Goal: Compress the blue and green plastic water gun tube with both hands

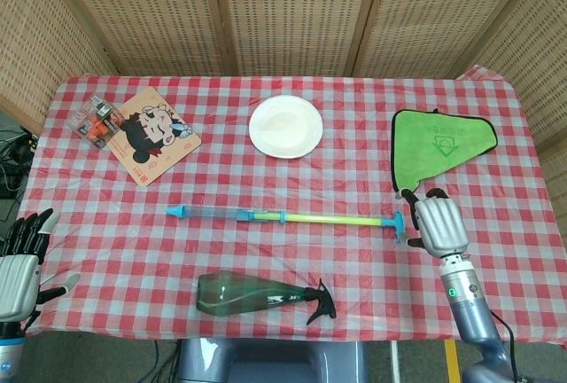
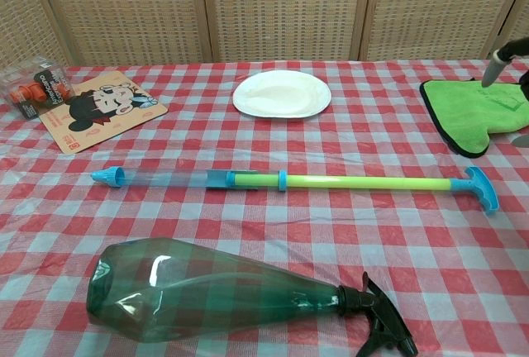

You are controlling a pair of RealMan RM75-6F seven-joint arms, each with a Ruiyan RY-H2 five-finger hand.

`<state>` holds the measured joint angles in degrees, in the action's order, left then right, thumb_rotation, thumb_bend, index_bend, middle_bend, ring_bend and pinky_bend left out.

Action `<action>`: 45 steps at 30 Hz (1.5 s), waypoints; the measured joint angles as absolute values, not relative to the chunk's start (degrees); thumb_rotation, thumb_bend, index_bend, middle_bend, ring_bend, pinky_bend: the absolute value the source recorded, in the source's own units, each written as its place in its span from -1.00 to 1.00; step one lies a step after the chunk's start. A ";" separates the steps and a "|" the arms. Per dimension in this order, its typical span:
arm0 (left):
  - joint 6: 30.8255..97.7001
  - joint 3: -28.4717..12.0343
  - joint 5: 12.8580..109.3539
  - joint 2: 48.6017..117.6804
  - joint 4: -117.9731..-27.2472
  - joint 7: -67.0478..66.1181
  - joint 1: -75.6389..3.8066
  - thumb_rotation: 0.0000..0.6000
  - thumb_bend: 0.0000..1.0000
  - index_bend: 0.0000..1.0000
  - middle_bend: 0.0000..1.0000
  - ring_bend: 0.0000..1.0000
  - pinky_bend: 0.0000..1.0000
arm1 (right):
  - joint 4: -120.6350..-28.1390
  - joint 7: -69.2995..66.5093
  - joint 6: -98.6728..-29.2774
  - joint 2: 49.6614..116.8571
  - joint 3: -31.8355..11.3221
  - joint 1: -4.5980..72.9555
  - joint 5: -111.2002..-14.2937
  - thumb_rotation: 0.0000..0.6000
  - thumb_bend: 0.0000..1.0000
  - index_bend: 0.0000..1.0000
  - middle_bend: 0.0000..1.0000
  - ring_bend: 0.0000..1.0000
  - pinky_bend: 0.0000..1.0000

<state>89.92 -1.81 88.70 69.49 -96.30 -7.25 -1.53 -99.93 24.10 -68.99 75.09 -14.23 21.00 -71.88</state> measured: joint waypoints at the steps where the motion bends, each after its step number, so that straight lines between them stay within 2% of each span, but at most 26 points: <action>1: 89.77 -1.95 88.50 69.47 -96.30 -7.24 -1.64 1.00 -0.88 -1.00 -1.00 -1.00 -1.00 | -99.57 24.61 -68.34 75.46 -14.41 21.54 -70.74 1.00 -0.46 -0.10 0.85 0.72 -0.19; 6: 88.75 -2.55 87.49 69.45 -96.39 -7.26 -2.29 1.00 -0.88 -1.00 -1.00 -1.00 -1.00 | -96.11 27.00 -64.69 78.33 -15.05 24.81 -64.71 1.00 -0.28 -0.02 0.95 0.80 -0.16; 15: 86.68 -2.88 85.76 69.73 -96.02 -7.24 -3.22 1.00 -0.88 -1.00 -1.00 -1.00 -1.00 | -90.42 29.51 -61.03 82.95 -14.46 28.97 -57.93 1.00 -0.03 -0.04 0.99 0.84 -0.15; 27: 85.33 -3.02 84.62 69.85 -95.54 -7.10 -3.96 1.00 -0.88 -1.00 -1.00 -1.00 -1.00 | -86.36 29.64 -59.46 85.45 -12.80 31.06 -54.31 1.00 0.00 -0.11 1.00 0.84 -0.15; 45: 85.07 -3.10 83.82 70.14 -95.47 -7.77 -4.33 1.00 -0.88 -1.00 -1.00 -1.00 -1.00 | -80.05 26.96 -57.19 88.97 -11.08 32.81 -52.54 1.00 0.00 -0.12 0.99 0.83 -0.15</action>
